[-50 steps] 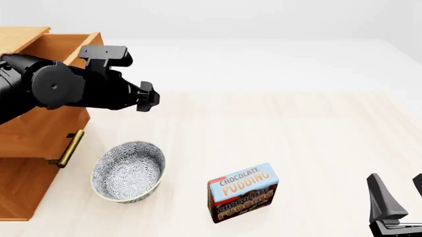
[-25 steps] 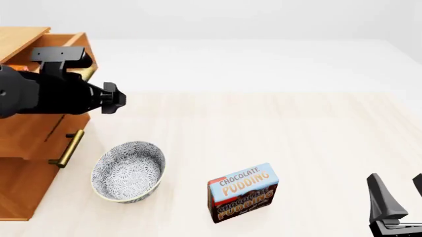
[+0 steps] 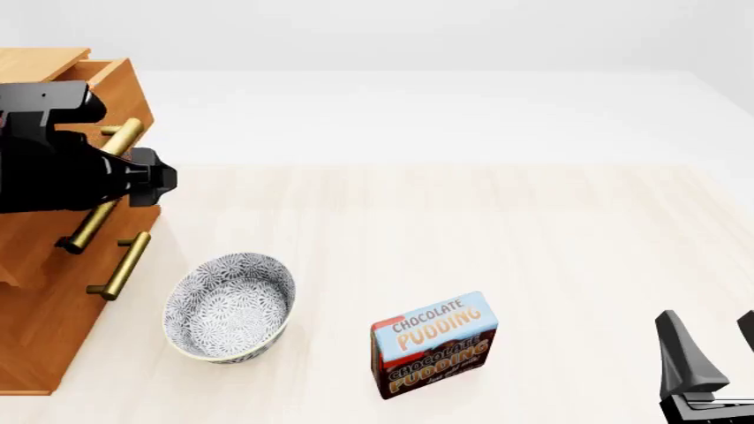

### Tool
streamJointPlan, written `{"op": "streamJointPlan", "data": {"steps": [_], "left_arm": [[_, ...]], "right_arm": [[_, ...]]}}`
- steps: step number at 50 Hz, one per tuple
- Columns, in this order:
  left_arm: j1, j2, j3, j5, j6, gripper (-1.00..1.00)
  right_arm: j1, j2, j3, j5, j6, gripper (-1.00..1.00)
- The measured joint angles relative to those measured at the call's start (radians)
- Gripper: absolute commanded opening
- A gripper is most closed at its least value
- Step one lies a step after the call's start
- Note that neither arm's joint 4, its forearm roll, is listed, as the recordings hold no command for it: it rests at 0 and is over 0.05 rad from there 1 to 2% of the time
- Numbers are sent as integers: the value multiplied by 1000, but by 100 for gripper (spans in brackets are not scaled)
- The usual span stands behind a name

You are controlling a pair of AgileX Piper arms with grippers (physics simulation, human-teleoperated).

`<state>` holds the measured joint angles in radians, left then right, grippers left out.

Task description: Put the butter at the back in the top drawer of the cabinet and close it.

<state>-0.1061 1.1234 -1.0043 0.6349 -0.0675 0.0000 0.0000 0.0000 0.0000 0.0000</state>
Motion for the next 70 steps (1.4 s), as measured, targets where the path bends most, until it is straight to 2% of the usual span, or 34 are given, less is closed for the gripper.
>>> {"op": "streamJointPlan", "data": {"steps": [15,40,61,70], "left_arm": [[96,-40,17,2,94,100],[199,-28,56,-45,232,100],[239,-27,62,-49,325,100],[238,-41,46,-19,325,100]], "right_arm": [[0,0,0,0,0,100],[0,0,0,0,0,100],[0,0,0,0,0,100],[0,0,0,0,0,100]]}}
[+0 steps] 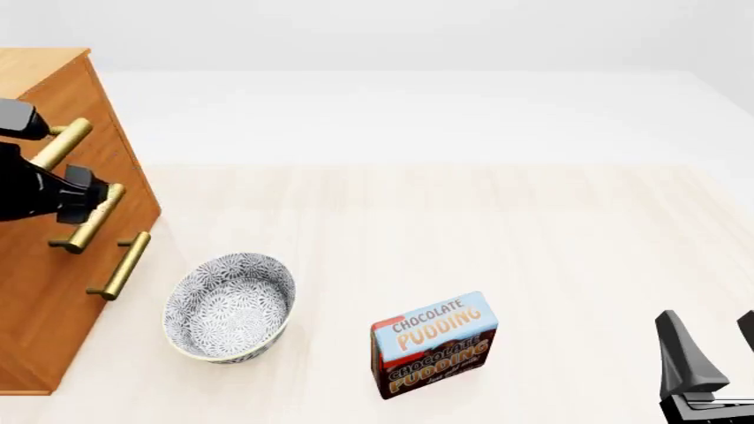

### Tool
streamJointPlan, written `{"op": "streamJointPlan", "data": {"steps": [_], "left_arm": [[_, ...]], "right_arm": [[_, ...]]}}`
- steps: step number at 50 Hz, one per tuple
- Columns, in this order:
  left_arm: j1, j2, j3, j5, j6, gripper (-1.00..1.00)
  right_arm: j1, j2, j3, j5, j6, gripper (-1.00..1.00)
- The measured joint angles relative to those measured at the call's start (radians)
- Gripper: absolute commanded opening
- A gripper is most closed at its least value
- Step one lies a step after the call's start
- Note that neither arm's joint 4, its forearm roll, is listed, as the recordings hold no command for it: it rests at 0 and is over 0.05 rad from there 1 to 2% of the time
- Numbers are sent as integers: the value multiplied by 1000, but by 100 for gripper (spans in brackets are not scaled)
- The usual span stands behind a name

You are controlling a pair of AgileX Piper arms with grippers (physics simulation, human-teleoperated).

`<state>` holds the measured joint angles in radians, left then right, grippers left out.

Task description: Put the butter at the back in the top drawer of the cabinet and close it.

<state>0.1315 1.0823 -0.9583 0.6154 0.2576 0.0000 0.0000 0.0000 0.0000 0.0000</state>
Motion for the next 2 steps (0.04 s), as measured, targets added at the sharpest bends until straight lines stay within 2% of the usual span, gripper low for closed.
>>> {"op": "streamJointPlan", "data": {"steps": [2], "left_arm": [[-8,-8,-11,13,-13,100]], "right_arm": [[0,0,0,0,0,100]]}}
